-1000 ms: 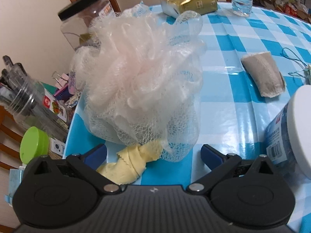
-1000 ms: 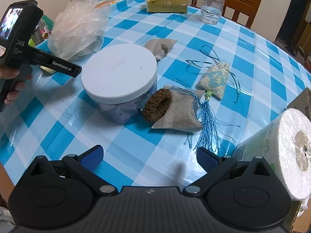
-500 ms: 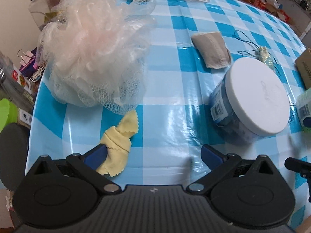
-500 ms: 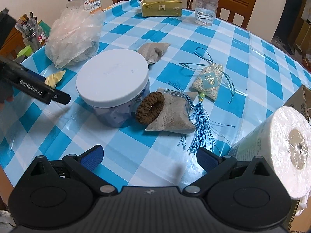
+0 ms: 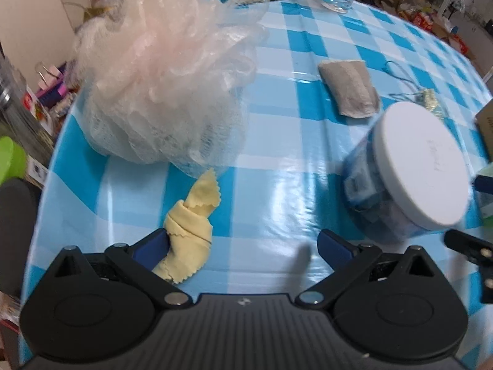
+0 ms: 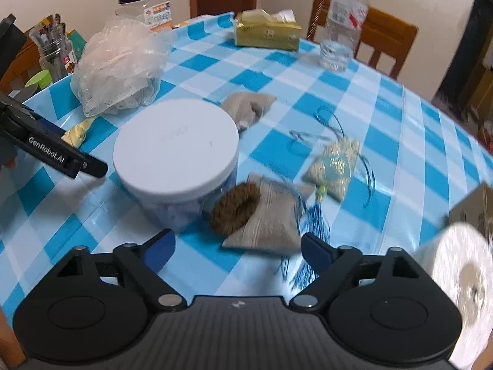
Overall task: Organize soft objects
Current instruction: 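Lower the left gripper toward the yellow cloth beside the bath puff, then grasp the yellow cloth with the left gripper while the right gripper grasps the brown hair tie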
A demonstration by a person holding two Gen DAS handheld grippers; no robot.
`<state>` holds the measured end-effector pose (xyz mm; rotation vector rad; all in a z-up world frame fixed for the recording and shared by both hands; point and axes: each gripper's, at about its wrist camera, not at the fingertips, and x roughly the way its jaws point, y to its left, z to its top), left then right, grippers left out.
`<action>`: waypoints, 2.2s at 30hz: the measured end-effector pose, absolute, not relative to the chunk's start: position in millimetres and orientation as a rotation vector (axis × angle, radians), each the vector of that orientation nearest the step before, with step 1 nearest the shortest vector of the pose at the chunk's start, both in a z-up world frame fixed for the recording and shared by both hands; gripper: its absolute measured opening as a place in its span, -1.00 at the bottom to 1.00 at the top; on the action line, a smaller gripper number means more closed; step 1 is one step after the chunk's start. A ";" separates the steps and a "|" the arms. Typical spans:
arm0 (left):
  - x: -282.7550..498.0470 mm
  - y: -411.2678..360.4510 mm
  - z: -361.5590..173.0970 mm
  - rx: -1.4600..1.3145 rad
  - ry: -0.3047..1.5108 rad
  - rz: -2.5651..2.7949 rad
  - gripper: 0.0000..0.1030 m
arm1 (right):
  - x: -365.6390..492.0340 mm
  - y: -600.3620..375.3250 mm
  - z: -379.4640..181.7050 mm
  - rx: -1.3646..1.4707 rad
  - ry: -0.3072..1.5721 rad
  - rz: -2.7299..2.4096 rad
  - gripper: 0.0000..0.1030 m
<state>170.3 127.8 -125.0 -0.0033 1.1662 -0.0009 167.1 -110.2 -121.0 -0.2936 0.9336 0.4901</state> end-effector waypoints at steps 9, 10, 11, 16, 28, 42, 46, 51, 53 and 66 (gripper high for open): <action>161.0 121.3 -120.1 -0.073 1.150 -0.082 0.90 | 174.2 -95.2 -131.3 -0.438 0.885 0.555 0.51; 161.3 121.0 -118.8 -0.060 1.140 -0.067 0.87 | 173.1 -93.8 -131.3 -0.462 0.873 0.565 0.51; 161.7 121.2 -117.2 -0.050 1.128 -0.056 0.80 | 172.2 -92.3 -131.4 -0.492 0.859 0.579 0.51; 161.0 125.9 -115.8 -0.031 1.105 -0.017 0.55 | 172.1 -87.7 -136.2 -0.593 0.822 0.645 0.48; 149.8 128.5 -120.0 -0.068 1.109 -0.001 -0.24 | 168.4 -79.9 -141.2 -0.726 0.791 0.797 -0.10; 140.0 122.3 -118.5 -0.102 1.097 -0.016 -0.31 | 158.0 -83.7 -137.9 -0.651 0.843 0.756 -0.16; 141.9 122.6 -119.5 -0.107 1.074 0.007 -0.37 | 160.0 -84.8 -138.8 -0.608 0.866 0.730 -0.17; 141.3 122.1 -119.3 -0.105 1.067 0.022 -0.56 | 156.1 -87.7 -134.7 -0.576 0.872 0.710 -0.36; 140.7 123.9 -118.8 -0.119 1.069 0.014 -0.57 | 155.2 -89.8 -132.8 -0.561 0.878 0.705 -0.55; 135.0 116.1 -102.5 -0.047 1.050 -0.065 -0.58 | 151.4 -99.7 -125.0 -0.512 0.906 0.649 -0.64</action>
